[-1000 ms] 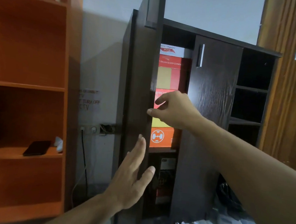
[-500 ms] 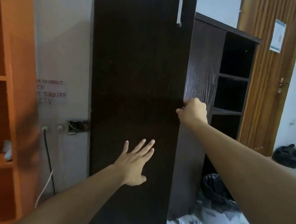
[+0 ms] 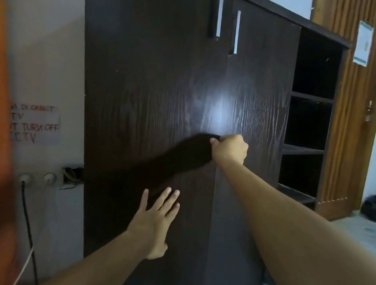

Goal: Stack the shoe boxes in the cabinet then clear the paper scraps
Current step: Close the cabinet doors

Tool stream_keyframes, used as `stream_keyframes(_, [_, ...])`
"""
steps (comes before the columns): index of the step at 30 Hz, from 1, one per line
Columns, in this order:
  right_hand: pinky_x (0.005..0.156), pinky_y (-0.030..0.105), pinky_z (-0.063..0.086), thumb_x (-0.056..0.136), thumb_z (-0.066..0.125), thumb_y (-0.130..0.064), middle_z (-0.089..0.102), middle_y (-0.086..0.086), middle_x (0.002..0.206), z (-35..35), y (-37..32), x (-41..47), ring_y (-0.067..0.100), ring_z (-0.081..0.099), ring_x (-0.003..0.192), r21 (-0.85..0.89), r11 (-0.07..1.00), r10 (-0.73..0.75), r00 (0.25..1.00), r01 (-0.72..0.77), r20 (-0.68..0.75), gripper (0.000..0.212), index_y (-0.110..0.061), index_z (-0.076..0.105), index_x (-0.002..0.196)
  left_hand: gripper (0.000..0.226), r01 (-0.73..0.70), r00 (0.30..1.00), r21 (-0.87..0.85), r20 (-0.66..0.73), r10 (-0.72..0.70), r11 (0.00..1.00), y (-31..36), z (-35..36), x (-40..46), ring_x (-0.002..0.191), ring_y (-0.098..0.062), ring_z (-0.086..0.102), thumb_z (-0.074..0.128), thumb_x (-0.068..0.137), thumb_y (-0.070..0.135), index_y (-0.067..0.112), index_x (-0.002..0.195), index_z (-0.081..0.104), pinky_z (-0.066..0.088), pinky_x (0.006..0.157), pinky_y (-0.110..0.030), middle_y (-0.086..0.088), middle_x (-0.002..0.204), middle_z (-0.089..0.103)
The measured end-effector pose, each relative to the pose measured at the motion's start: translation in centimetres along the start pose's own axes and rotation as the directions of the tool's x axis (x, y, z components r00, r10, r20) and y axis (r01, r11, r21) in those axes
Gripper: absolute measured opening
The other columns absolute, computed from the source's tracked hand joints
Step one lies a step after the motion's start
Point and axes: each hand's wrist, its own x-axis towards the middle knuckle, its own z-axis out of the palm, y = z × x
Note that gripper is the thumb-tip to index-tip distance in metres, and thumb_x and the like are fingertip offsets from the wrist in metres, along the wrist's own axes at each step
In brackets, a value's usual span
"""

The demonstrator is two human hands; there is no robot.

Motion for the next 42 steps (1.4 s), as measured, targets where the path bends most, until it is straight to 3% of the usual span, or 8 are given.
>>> stream_keyframes(7, [0.066,0.027,0.051,0.077,0.056,-0.007,0.061,0.010,0.085,2.7,0.6,1.5,0.024,0.057,0.070,0.018,0.999,-0.040,0.996,0.038,0.077,0.011,-0.001,0.064,0.082,0.097,0.011,1.000,0.001,0.017,-0.011,1.000,-1.5,1.5,1.5,0.138,-0.020,-0.038,0.059,0.088,0.044,0.020,0.153,-0.010,-0.018,0.113,-0.057,-0.002,0.152,-0.040])
stream_keyframes(12, [0.083,0.038,0.056,0.083,0.054,-0.002,0.060,0.014,0.121,3.7,3.0,0.0,0.032,0.061,0.103,-0.128,0.967,-0.177,0.943,0.220,0.281,0.053,-0.012,0.042,0.134,0.097,0.008,1.000,0.026,-0.017,-0.007,1.000,-1.6,2.1,1.7,0.139,-0.022,-0.037,0.056,0.087,0.043,0.016,0.154,-0.008,-0.018,0.113,-0.058,-0.004,0.153,-0.039])
stream_keyframes(16, [0.108,0.050,0.041,0.086,0.050,0.004,-0.007,-0.005,0.165,4.9,5.5,-0.2,0.035,0.009,0.150,-0.300,0.878,-0.215,0.868,0.373,0.447,0.087,-0.024,0.006,0.156,0.099,0.028,0.999,0.063,0.017,-0.029,0.998,-1.5,2.2,2.3,0.141,-0.024,-0.035,0.055,0.085,0.048,0.015,0.154,-0.007,-0.017,0.112,-0.061,-0.006,0.155,-0.035])
stream_keyframes(20, [0.110,0.049,0.038,0.087,0.050,0.003,-0.021,-0.008,0.162,4.7,7.0,-0.1,0.036,0.004,0.151,-0.313,0.862,-0.203,0.837,0.399,0.508,0.092,-0.031,-0.001,0.156,0.100,0.047,0.998,0.091,0.042,-0.051,0.995,-1.3,2.4,2.9,0.140,-0.026,-0.036,0.054,0.084,0.050,0.014,0.154,-0.008,-0.018,0.110,-0.064,-0.008,0.154,-0.036])
stream_keyframes(25, [0.110,0.042,0.039,0.088,0.052,-0.004,-0.005,0.002,0.165,3.0,9.0,0.0,0.034,0.030,0.144,-0.325,0.823,-0.185,0.760,0.466,0.623,0.078,-0.020,0.017,0.157,0.102,0.081,0.996,0.092,0.015,-0.083,0.992,-0.6,3.0,2.9,0.140,-0.030,-0.037,0.055,0.082,0.048,0.011,0.154,-0.008,-0.016,0.110,-0.066,-0.011,0.154,-0.036])
stream_keyframes(29, [0.101,0.040,0.049,0.086,0.065,-0.016,0.056,0.012,0.137,1.5,12.6,-2.0,0.032,0.055,0.123,-0.349,0.862,-0.066,0.763,0.368,0.643,0.054,-0.016,0.054,0.138,0.100,0.126,0.991,-0.023,0.046,-0.125,0.992,1.6,3.6,2.4,0.140,-0.033,-0.036,0.060,0.084,0.046,0.015,0.155,-0.003,-0.013,0.111,-0.063,-0.011,0.155,-0.035])
stream_keyframes(37, [0.061,0.037,0.062,0.080,0.070,-0.023,0.068,0.010,0.091,-3.6,21.7,-5.7,0.025,0.065,0.072,-0.534,0.810,0.232,0.702,0.244,0.673,0.013,-0.014,0.072,0.089,0.092,0.067,0.976,-0.262,0.216,-0.010,0.963,9.1,5.8,0.9,0.149,-0.031,-0.012,0.060,0.084,0.047,0.015,0.154,0.010,-0.001,0.116,-0.061,-0.010,0.163,-0.004])
stream_keyframes(42, [0.083,0.033,0.056,0.079,0.071,-0.028,0.071,0.013,0.100,-6.7,31.5,-5.1,0.029,0.066,0.091,-0.677,0.717,0.351,0.752,0.167,0.558,0.025,-0.009,0.075,0.095,0.094,-0.041,0.954,-0.364,0.264,0.145,0.930,14.8,8.3,1.5,0.150,-0.028,-0.006,0.064,0.082,0.050,0.016,0.154,0.015,0.004,0.117,-0.059,-0.009,0.163,0.001])
